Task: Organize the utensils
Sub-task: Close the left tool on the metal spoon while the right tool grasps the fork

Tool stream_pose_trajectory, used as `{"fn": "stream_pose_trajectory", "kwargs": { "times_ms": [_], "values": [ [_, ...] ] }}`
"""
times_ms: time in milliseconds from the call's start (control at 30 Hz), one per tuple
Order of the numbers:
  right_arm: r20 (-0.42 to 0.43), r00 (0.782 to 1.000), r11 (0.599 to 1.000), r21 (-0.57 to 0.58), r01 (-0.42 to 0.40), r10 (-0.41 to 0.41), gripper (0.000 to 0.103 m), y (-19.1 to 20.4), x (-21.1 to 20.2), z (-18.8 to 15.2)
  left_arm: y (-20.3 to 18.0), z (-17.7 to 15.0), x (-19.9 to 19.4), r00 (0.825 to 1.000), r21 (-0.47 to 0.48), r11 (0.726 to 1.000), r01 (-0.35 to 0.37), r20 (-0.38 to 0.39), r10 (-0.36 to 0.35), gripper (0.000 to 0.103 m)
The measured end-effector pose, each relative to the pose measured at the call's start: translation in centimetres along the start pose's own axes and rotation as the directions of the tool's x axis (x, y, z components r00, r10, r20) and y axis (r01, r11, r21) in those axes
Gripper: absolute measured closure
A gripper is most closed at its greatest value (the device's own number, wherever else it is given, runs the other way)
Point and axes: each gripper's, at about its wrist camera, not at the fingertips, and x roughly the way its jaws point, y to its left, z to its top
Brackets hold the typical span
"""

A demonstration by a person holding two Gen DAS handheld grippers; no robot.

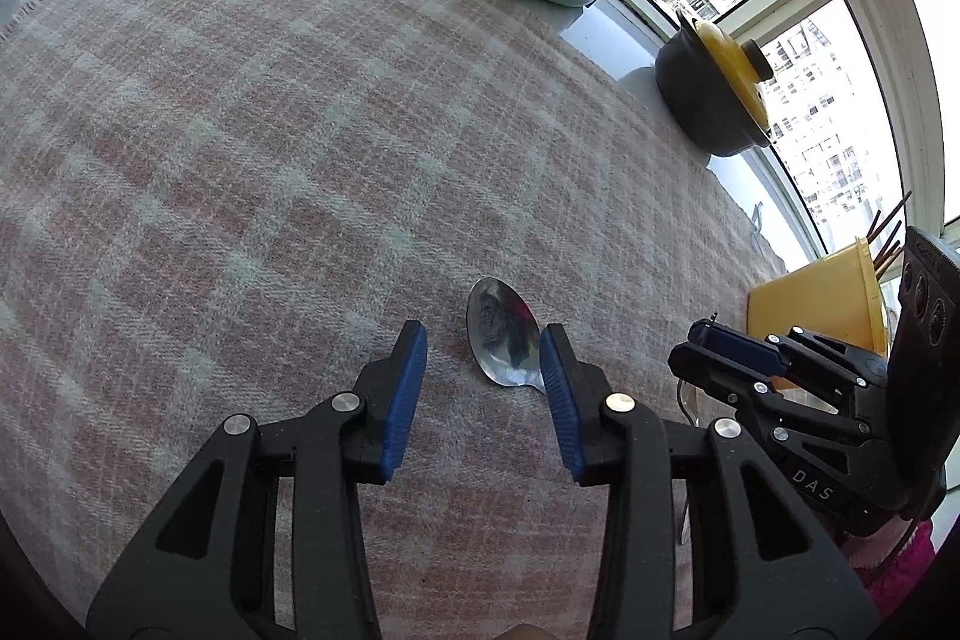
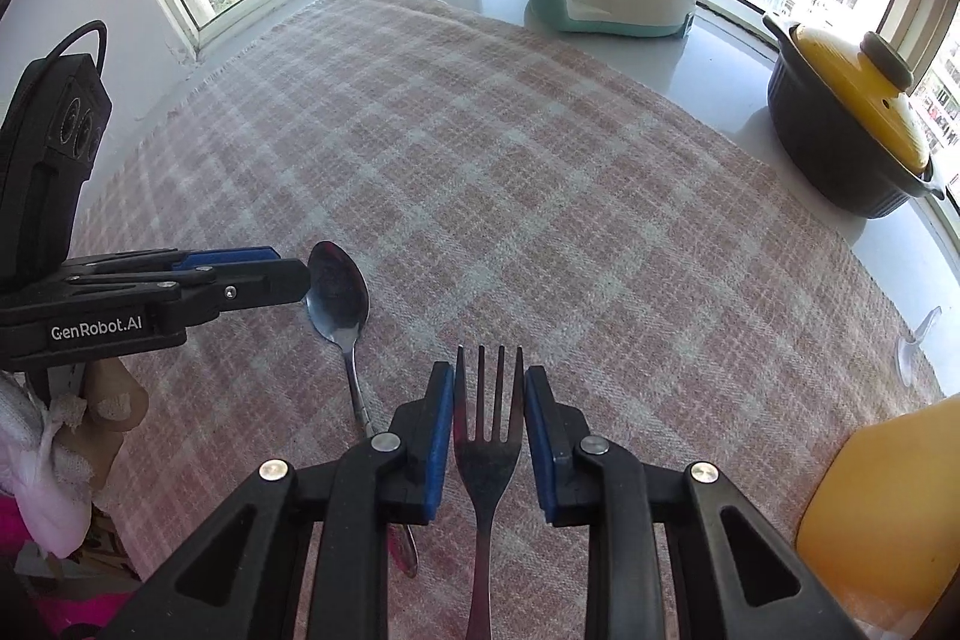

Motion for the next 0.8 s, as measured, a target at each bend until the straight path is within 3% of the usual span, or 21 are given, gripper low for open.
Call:
{"fn": "stream_pose_trajectory", "kwargs": {
  "times_ms": [200, 467, 600, 800],
  "values": [
    [0.008, 1.000, 0.999, 0.037, -0.001, 0.001, 0.081, -1.4, -0.9, -1.1, -1.3, 0.2, 1.6, 0.999, 0.026, 0.999, -0.024, -0.026, 0.025, 0.065],
    [0.009, 1.000, 0.994, 0.105, 0.002, -0.003, 0.081, -3.6, -2.0, -3.2, -5.4, 1.6, 4.3, 0.996, 0.154, 0.985, -0.072, -0.032, 0.078, 0.065],
    [0.005, 1.000, 0.990, 0.142, 0.011, -0.012, 0.081, -5.0, -2.4, -4.3, -8.2, 1.4, 5.8, 0.993, 0.242, 0.964, -0.111, -0.018, 0.119, 0.065],
    [0.004, 1.000, 0.979, 0.204, 0.007, -0.008, 0.081, -7.2, -3.4, -6.1, -12.1, -0.2, 7.3, 0.993, 0.374, 0.923, -0.095, -0.034, 0.115, 0.065]
  ]
}}
